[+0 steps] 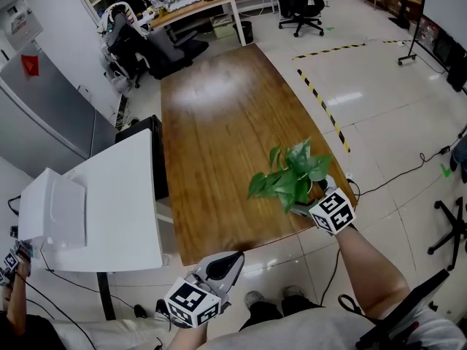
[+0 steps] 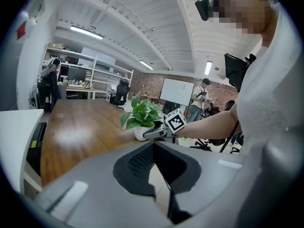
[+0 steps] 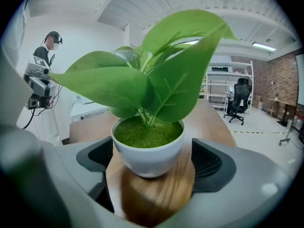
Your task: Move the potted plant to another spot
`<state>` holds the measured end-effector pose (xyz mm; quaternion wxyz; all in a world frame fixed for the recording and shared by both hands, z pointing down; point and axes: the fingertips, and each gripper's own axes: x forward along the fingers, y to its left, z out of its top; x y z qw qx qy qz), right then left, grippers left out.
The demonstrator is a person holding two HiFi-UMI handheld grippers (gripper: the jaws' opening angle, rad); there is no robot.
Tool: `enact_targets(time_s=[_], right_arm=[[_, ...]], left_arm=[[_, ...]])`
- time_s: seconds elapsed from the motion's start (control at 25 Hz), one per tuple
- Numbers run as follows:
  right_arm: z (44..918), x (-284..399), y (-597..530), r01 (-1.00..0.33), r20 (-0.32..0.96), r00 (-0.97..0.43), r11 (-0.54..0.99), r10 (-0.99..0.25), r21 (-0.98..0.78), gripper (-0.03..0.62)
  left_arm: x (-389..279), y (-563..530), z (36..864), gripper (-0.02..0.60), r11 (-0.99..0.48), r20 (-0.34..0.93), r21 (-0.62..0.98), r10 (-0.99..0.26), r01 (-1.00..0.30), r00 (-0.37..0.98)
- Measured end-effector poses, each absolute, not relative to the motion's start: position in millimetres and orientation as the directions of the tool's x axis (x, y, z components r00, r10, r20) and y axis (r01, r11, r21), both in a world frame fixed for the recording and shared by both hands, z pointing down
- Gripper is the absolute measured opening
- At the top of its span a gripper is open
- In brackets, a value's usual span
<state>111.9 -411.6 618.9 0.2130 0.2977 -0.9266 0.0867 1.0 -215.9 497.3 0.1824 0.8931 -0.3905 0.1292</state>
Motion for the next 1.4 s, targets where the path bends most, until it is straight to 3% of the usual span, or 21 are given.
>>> enact_targets(time_s=[0.16,0.36,0.68,0.8,1.04,1.4], right_arm=[[611.4,122.1,-402.9,-0.583,0.446,-0.739,0.811,-0.505,-0.048,0.505],[591.1,133.4,-381.5,-0.543,0.422,-0.771,0.838,-0.476,-0.046,0.414],[524.0,136.6,-307.4,-0.406,0.294,-0.884,0.909,-0.364,-0.094,0.101],[497.1,122.1,-281.4,-0.339,0.251,-0.917,0.936,-0.309,-0.088,0.053],[459.8,111.7,-224.3,-0.235,0.209,-0.954,0.969,-0.215,-0.079,0.006],[414.4,87.3,-107.9,-0.195,0.138,-0.973,0.978,-0.184,-0.069,0.005]], left_arm=[[5.3,-209.8,499.2,-0.015,-0.614,0.381,0.231,-0.657,-0.755,0.651],[22.1,-205.7,492.1,-0.014,-0.599,0.340,0.272,-0.672,-0.753,0.657],[49.8,-194.3,481.2,-0.009,-0.619,0.296,0.254,-0.681,-0.743,0.669],[54.9,-191.4,471.4,-0.009,-0.623,0.273,0.245,-0.691,-0.743,0.669],[63.7,-172.4,441.2,-0.009,-0.654,0.211,0.194,-0.700,-0.731,0.682],[51.6,-100.1,415.1,-0.009,-0.687,0.141,0.155,-0.696,-0.710,0.704]])
